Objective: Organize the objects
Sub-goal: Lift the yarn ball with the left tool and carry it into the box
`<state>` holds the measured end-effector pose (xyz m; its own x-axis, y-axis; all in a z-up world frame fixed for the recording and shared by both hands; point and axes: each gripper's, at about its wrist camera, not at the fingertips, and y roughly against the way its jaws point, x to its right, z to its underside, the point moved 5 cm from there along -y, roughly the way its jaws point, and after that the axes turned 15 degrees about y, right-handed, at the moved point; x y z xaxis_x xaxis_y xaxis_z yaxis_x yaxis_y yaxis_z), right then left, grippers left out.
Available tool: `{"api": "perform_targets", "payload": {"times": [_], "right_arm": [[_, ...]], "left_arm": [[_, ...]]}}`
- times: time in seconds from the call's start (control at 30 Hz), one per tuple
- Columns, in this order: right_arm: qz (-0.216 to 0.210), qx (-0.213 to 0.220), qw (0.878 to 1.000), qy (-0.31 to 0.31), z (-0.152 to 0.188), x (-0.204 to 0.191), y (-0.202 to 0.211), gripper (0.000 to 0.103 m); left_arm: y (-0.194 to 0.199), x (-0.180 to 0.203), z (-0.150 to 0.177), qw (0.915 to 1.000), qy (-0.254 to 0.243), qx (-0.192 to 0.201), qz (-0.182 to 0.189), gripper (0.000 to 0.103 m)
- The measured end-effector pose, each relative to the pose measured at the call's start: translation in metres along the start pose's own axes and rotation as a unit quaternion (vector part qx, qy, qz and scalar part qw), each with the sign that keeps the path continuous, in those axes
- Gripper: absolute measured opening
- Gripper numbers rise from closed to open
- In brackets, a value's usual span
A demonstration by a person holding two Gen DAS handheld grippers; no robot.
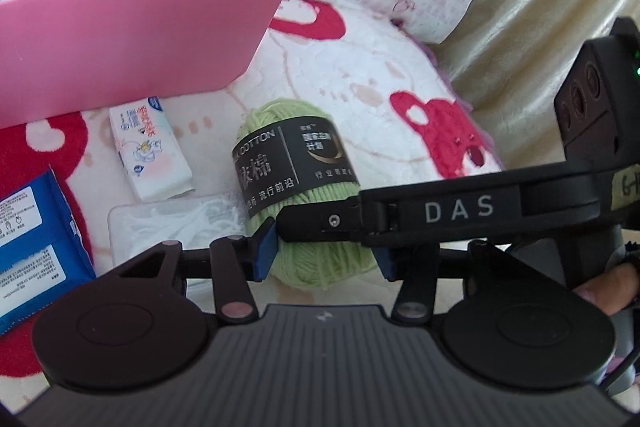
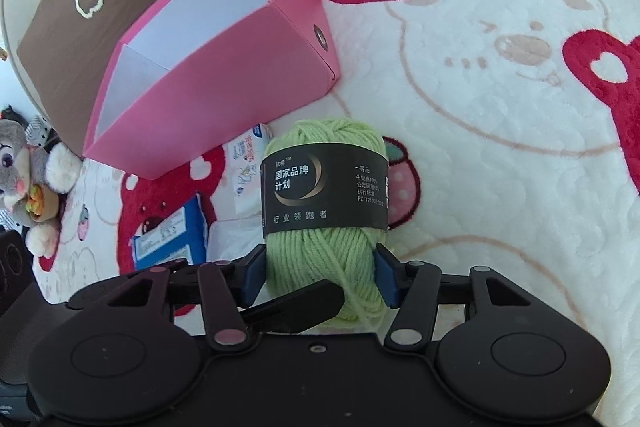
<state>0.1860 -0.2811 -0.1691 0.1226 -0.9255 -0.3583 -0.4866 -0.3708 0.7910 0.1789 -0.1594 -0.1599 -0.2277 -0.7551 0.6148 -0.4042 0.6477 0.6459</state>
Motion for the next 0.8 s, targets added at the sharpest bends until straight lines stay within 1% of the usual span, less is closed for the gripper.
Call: {"api": "perform_targets", "payload": {"times": [0.07,0.17,0.23,0.3,0.43,0.67,0.73,0.8], "right_arm": [[-0.019,0.012,1.0,-0.002,-0.001,-0.001,0.01,0.061],[-0.035,0.025,0.999,0.004,0.0,-0.008,0.022,0.061],[-0.041,0.029,0.999,0.011,0.0,-0.012,0.025,0.061],[-0.044,0.031,0.998,0.016,0.0,-0.016,0.026,0.06],[-0.052,0.048,0.997,0.039,-0.002,-0.024,0.033,0.058],[-0.077,0.073,0.993,0.059,-0.005,-0.036,0.043,0.058],[-0.084,0.076,0.992,0.062,-0.006,-0.038,0.045,0.058],[-0.089,0.075,0.991,0.066,-0.005,-0.042,0.046,0.058]], "left_arm": [[0.008,0.005,-0.001,0.9999,-0.002,0.007,0.014,0.049],[0.022,0.015,0.0,0.9996,-0.021,0.015,0.011,0.049],[0.028,0.016,0.001,0.9996,-0.021,0.017,0.01,0.049],[0.032,0.017,0.002,0.9996,-0.022,0.02,0.005,0.049],[0.042,0.022,0.001,0.9988,-0.036,0.034,-0.005,0.049],[0.063,0.029,-0.001,0.9966,-0.062,0.054,-0.011,0.049],[0.067,0.031,-0.002,0.9963,-0.067,0.052,-0.017,0.049],[0.071,0.033,-0.002,0.9966,-0.065,0.042,-0.029,0.049]]}}
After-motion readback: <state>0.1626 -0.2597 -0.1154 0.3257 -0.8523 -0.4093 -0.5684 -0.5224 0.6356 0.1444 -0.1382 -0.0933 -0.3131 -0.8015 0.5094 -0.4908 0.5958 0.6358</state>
